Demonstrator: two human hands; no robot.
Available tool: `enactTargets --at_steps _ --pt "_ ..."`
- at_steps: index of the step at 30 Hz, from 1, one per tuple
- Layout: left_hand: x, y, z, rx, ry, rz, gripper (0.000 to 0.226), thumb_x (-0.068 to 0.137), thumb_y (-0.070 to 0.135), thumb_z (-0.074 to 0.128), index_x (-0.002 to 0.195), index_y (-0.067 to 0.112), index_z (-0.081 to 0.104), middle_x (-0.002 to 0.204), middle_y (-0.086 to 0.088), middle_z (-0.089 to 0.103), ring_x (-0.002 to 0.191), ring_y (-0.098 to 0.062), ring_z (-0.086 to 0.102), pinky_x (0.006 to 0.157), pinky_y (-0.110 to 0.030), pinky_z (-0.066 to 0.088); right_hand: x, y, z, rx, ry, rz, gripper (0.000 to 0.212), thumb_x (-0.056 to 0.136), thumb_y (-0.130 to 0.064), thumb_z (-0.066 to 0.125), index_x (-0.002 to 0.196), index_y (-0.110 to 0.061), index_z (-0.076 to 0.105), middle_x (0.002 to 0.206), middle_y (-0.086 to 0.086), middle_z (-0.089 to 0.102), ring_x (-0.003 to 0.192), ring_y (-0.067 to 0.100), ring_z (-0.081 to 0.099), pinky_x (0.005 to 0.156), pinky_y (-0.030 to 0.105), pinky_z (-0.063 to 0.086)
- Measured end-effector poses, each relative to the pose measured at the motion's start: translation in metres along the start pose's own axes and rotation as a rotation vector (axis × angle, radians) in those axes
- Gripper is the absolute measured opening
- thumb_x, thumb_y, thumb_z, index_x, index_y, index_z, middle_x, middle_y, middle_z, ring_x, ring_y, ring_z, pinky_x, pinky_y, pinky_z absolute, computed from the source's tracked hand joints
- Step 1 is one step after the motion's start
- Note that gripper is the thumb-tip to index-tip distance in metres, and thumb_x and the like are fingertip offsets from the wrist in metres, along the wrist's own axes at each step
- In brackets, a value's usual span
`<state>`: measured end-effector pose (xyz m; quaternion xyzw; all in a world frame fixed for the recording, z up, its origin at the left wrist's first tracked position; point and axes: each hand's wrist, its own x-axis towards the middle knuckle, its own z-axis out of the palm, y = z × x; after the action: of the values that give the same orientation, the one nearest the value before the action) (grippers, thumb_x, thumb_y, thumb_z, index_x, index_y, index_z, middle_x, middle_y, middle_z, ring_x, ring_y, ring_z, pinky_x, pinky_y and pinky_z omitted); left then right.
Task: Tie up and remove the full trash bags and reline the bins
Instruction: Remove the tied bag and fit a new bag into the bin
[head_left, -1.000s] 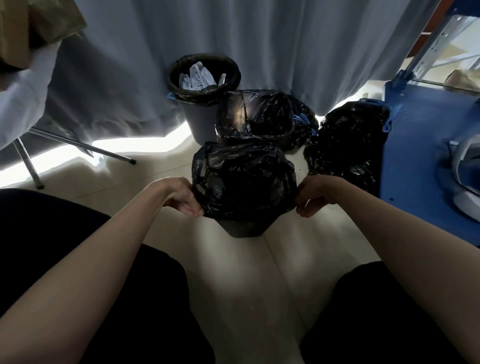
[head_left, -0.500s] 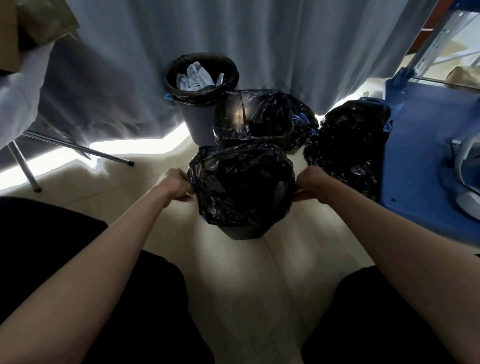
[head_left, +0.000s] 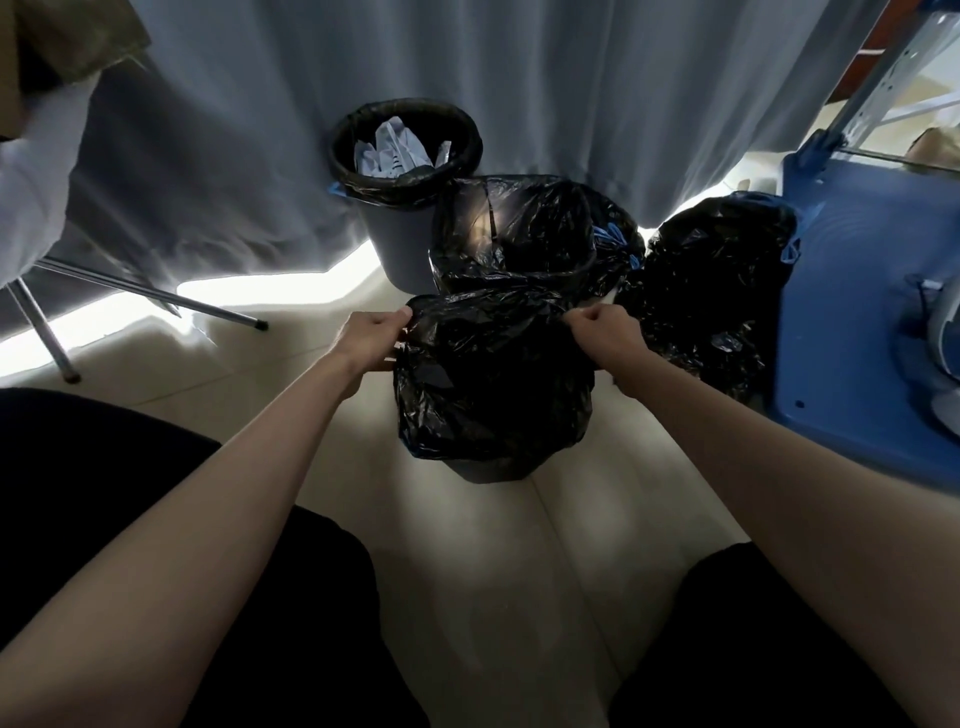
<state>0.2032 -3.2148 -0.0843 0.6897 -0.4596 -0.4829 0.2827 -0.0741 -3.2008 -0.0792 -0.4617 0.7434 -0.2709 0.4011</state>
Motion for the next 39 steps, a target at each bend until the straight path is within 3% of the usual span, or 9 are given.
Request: enactTargets --at_steps 7,11,14,17,20,24,28,33,39 --pt "0.003 0.002 0.006 0.187 -0.129 -0.116 0.061 0.093 0.066 0.033 0.114 0.019 0.066 0.115 0.000 0.064 0.104 -0.023 0.060 0.097 -0.040 0.047 0.010 0.010 0.000 -0.035 -0.201 0.118 0.057 0.090 -0.055 0.046 0.113 -0.006 0.063 0.115 0.014 0.064 0.102 0.032 0.062 0.095 0.047 0.053" --pt "0.002 0.009 0.014 0.464 0.253 0.418 0.022 0.085 0.034 0.065 0.102 0.020 0.066 0.111 -0.004 0.059 0.097 -0.021 0.059 0.090 -0.035 0.048 0.010 0.009 0.003 -0.263 -0.070 -0.010 0.052 0.092 -0.037 0.057 0.129 -0.001 0.048 0.137 0.020 0.044 0.117 0.037 0.052 0.096 0.044 0.049" --pt "-0.013 0.026 0.027 0.639 -0.038 0.650 0.012 0.079 0.018 0.072 0.090 0.021 0.072 0.093 0.000 0.066 0.084 -0.015 0.061 0.085 -0.035 0.051 0.010 0.009 0.005 -0.355 -0.076 -0.062 0.055 0.091 -0.025 0.059 0.135 -0.002 0.035 0.137 0.023 0.040 0.120 0.041 0.048 0.099 0.051 0.047" --pt "-0.021 0.023 0.047 1.117 -0.434 0.476 0.039 0.077 0.051 0.072 0.108 0.027 0.070 0.105 0.002 0.070 0.100 -0.018 0.064 0.090 -0.033 0.050 0.012 0.010 0.006 -0.454 -0.112 -0.077 0.043 0.091 -0.018 0.056 0.128 -0.001 0.040 0.127 0.025 0.051 0.114 0.041 0.053 0.096 0.049 0.048" --pt "-0.024 0.015 0.065 1.519 -0.505 0.290 0.060 0.082 0.066 0.056 0.128 0.028 0.059 0.127 -0.003 0.062 0.118 -0.025 0.058 0.097 -0.034 0.045 0.011 0.011 0.008 -0.524 -0.111 -0.110 0.038 0.092 -0.016 0.056 0.124 0.001 0.044 0.124 0.025 0.053 0.113 0.041 0.054 0.093 0.045 0.047" --pt "-0.022 0.001 0.084 1.800 -0.528 0.228 0.047 0.098 0.032 0.044 0.142 0.018 0.045 0.149 -0.005 0.044 0.139 -0.024 0.038 0.114 -0.036 0.029 0.011 0.013 0.006 -0.530 -0.096 -0.134 0.033 0.091 -0.013 0.058 0.119 -0.002 0.046 0.119 0.023 0.055 0.108 0.040 0.055 0.080 0.040 0.045" --pt "-0.029 0.014 0.085 1.724 -0.585 0.247 0.043 0.098 0.029 0.047 0.138 0.013 0.050 0.143 -0.010 0.050 0.132 -0.029 0.046 0.104 -0.036 0.038 0.012 0.013 0.002 -0.417 -0.039 -0.190 0.029 0.088 -0.017 0.066 0.104 -0.008 0.044 0.111 0.018 0.055 0.098 0.035 0.057 0.075 0.040 0.049" --pt "-0.020 0.037 0.036 1.326 -0.118 0.832 0.019 0.088 0.029 0.057 0.099 0.017 0.067 0.108 -0.007 0.061 0.100 -0.030 0.058 0.079 -0.038 0.047 0.005 0.004 0.002 -0.378 0.150 -0.382 0.037 0.084 -0.024 0.067 0.107 -0.012 0.040 0.114 0.011 0.041 0.087 0.028 0.047 0.068 0.038 0.043" --pt "-0.005 0.003 0.010 1.378 -0.007 0.699 0.049 0.091 0.034 0.057 0.137 0.023 0.048 0.137 -0.001 0.045 0.121 -0.025 0.044 0.094 -0.038 0.040 -0.002 0.015 0.008 -0.752 0.066 -0.480 0.044 0.084 -0.015 0.069 0.121 -0.017 0.045 0.125 0.011 0.032 0.110 0.032 0.043 0.072 0.040 0.050"
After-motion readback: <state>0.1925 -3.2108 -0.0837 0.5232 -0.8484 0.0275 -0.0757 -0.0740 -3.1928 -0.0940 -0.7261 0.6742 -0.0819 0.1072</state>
